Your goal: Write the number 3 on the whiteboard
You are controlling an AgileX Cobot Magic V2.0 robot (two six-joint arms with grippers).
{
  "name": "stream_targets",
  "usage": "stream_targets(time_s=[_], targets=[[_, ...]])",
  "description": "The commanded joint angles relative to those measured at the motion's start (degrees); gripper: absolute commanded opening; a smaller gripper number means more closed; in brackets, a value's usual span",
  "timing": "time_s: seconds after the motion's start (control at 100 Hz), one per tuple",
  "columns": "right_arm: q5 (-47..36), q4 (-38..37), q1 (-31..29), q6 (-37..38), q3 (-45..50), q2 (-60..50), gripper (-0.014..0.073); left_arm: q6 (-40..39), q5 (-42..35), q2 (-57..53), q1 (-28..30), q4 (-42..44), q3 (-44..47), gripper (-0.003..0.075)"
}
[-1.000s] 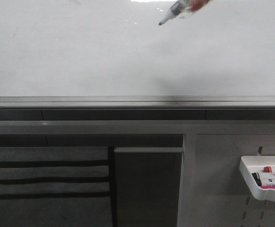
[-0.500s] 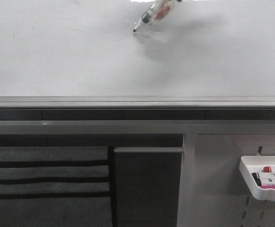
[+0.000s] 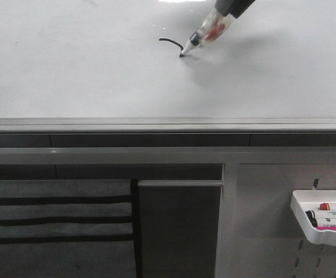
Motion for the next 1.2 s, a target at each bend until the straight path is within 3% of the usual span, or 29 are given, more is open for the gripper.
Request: stream_targets(time_s=[0.0, 0.26, 0.48, 0.66, 0.81, 0.92, 1.04, 1.19], targets=[[-10.0, -1.5, 1.6, -0.2, 0.4, -1.0, 0.0001, -0.6, -3.5, 0.0, 0.0, -1.3, -1.5, 0.0349], [-3.2, -1.9, -0.7, -0.1, 3.9, -4.7, 0.0001, -0.6, -3.5, 0.0, 0.0, -0.6, -1.5, 0.0349], [-18.1, 3.7, 5.8, -2.6, 11.1, -2.7, 0.0001, -0.6, -3.5, 0.0, 0.0, -0.6, -1.5, 0.0349], [-15.3, 4.5, 7.1, -3.1, 8.8, -3.6, 0.0001, -0.6, -3.5, 0.0, 0.0, -0.6, -1.5, 0.0349], [-10.7, 8.0, 7.2, -10.1, 13.1, -11.8, 0.0001, 0.4, -1.2, 0.0, 0.0, -0.6, -1.5, 0.0349], [-7.7, 11.3, 7.2, -18.3, 20.0, -19.4, 0.0001, 5.8, 1.5, 0.0, -1.9, -2.6, -1.6, 0.0349], [-4.0, 12.3, 7.2, -30.1, 26.8, -26.1, 0.0001, 13.5, 6.0, 1.1, -7.2, -6.0, -3.4, 0.0349], [-4.2, 12.3, 7.2, -33.5, 29.9, -30.1, 0.0001, 16.9, 10.9, 5.8, -14.6, -6.1, -7.2, 0.0349]])
